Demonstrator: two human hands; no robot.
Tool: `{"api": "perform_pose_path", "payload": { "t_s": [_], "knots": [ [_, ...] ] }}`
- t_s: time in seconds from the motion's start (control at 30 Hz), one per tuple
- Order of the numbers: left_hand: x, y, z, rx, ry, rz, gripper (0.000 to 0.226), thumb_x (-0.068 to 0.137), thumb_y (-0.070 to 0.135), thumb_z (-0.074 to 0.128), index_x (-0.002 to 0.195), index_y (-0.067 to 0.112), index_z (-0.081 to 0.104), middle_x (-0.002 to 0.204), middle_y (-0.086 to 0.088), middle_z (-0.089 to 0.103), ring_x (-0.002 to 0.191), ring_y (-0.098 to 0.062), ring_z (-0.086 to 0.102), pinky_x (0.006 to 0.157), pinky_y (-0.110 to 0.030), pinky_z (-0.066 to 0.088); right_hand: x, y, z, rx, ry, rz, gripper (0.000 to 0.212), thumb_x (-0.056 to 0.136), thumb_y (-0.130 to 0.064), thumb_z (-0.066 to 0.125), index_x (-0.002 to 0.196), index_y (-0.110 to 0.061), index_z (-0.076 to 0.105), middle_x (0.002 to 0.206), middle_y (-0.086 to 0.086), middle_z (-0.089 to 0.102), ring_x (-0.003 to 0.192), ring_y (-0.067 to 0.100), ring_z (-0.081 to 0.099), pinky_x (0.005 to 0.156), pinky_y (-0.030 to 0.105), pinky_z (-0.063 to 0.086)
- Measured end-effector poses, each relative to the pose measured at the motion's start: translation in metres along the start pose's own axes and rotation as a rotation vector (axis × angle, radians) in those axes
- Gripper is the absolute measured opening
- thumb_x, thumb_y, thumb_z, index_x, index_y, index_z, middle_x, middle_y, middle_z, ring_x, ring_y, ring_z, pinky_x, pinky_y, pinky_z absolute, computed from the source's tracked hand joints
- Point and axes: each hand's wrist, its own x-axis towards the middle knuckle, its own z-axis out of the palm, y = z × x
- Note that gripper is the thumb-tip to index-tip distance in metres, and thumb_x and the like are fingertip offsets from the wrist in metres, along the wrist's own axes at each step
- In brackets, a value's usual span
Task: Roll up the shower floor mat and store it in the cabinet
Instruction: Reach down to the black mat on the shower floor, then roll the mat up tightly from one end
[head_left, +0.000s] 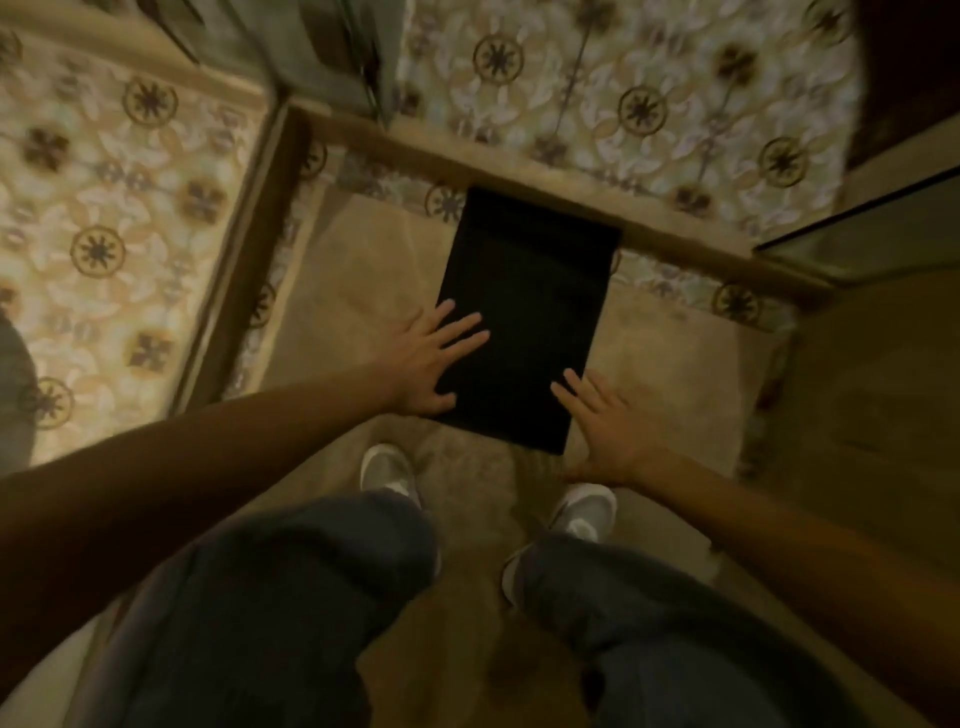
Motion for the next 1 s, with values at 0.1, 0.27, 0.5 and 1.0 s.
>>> {"api": "perform_pose_path", "payload": {
  "t_s": [0.1, 0.27, 0.5, 1.0],
  "knots": [
    [0.046, -0.02, 0.058, -0.003, -0.08, 0.04, 0.088, 0.091, 0.057, 0.05, 0.155, 0.036, -0.007, 0.167, 0.001, -0.001, 0.15, -0.034, 0.005, 0.119, -0.054, 0.022, 0.058, 0.017, 0.057, -0.047, 0.02, -0.09, 0.112, 0.083, -0.069, 0.064, 0.16, -0.026, -0.005, 0.169, -0.001, -0.012, 0.154, 0.022, -0.013, 0.126, 0.045, 0.009],
    [0.086, -0.027, 0.142, 0.053, -0.007, 0.272, 0.065, 0.092, 0.052, 0.05, 0.148, 0.023, 0.035, 0.143, -0.007, 0.039, 0.125, -0.025, 0.039, 0.095, -0.038, 0.043, 0.118, 0.029, 0.129, -0.089, 0.157, -0.254, 0.08, 0.095, -0.051, 0.061, 0.159, -0.019, 0.024, 0.169, 0.006, 0.01, 0.154, 0.028, 0.012, 0.116, 0.049, 0.035],
    [0.094, -0.017, 0.207, 0.058, 0.048, 0.339, 0.063, 0.09, 0.046, 0.056, 0.143, 0.018, 0.036, 0.133, -0.01, 0.039, 0.112, -0.026, 0.044, 0.087, -0.041, 0.048, 0.147, 0.044, 0.191, -0.062, 0.456, -0.377, 0.053, 0.083, -0.033, 0.08, 0.128, -0.01, 0.064, 0.13, 0.018, 0.06, 0.107, 0.034, 0.061, 0.071, 0.043, 0.059],
    [0.075, -0.008, 0.208, -0.117, 0.279, 0.355, 0.03, 0.092, 0.018, 0.06, 0.119, 0.007, 0.066, 0.104, -0.01, 0.071, 0.088, -0.027, 0.069, 0.07, -0.039, 0.059, 0.118, 0.046, 0.22, 0.141, 0.634, -0.245, 0.041, 0.089, -0.008, 0.073, 0.129, -0.008, 0.064, 0.099, 0.008, 0.069, 0.079, 0.027, 0.065, 0.059, 0.038, 0.057]
  ]
}}
